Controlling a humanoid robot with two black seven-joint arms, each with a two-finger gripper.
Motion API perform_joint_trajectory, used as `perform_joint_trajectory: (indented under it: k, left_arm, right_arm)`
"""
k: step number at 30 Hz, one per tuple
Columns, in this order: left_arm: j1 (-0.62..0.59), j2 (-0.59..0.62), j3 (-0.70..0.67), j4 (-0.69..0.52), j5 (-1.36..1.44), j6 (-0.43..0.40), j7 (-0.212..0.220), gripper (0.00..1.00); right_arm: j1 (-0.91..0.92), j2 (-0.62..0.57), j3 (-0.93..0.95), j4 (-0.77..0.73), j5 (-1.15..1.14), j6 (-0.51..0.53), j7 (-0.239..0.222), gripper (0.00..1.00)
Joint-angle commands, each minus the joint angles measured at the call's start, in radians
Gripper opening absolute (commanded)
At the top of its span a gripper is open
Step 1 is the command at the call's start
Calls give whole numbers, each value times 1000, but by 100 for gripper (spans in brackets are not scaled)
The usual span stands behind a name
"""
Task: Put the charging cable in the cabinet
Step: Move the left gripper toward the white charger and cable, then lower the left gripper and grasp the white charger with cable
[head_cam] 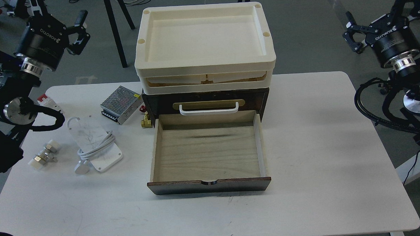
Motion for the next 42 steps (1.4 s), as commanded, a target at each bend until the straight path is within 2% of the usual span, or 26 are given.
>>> perform_joint_trajectory:
  k: [1,5,9,11,14,16,19,21,25,27,29,32,34,39,42]
  left_arm:
    - [5,1,-1,4,0,0,0,100]
    - [6,-7,-7,20,-14,0,0,100]
    - [18,-57,-16,167,-170,0,0,100]
    - [21,-102,-28,169,-232,0,0,100]
    - [43,-91,-97,121,-237,0,0,100]
    - [78,-43,-146,-4,-234,0,0,100]
    - [103,104,-154,-266,-200,0,0,100]
    - [104,200,-153,-429,-78,0,0,100]
    - [106,365,-119,-720,448,0,0,100]
    - [106,451,-21,-804,718,0,0,100]
    - [100,533,98,-838,950,28,0,100]
    - [95,584,221,-816,1311,52,0,100]
    - [101,573,258,-726,1534,76,0,100]
    - [106,411,303,-407,1888,185,0,100]
    - [110,343,304,-296,1945,237,0,99]
  right_arm:
    - [-9,0,23,0,0,0,4,100]
    - [-9,0,27,2,0,0,4,100]
    - [-11,-3,26,2,0,0,4,100]
    - [-11,-9,27,3,0,0,4,100]
    - [-9,-14,27,2,0,0,4,100]
    - [-11,-16,29,2,0,0,4,100]
    - [-14,-16,29,2,0,0,4,100]
    - [-24,-16,30,1,0,0,6,100]
    - [-37,-14,35,2,2,0,9,100]
    - [-46,-14,43,3,2,0,10,100]
    - [-55,-16,47,3,2,0,10,100]
    - [-70,-16,56,3,2,0,10,100]
    - [-77,-16,58,3,2,0,10,100]
    - [-81,-16,63,8,2,0,10,100]
    - [-81,-16,63,9,2,0,10,100]
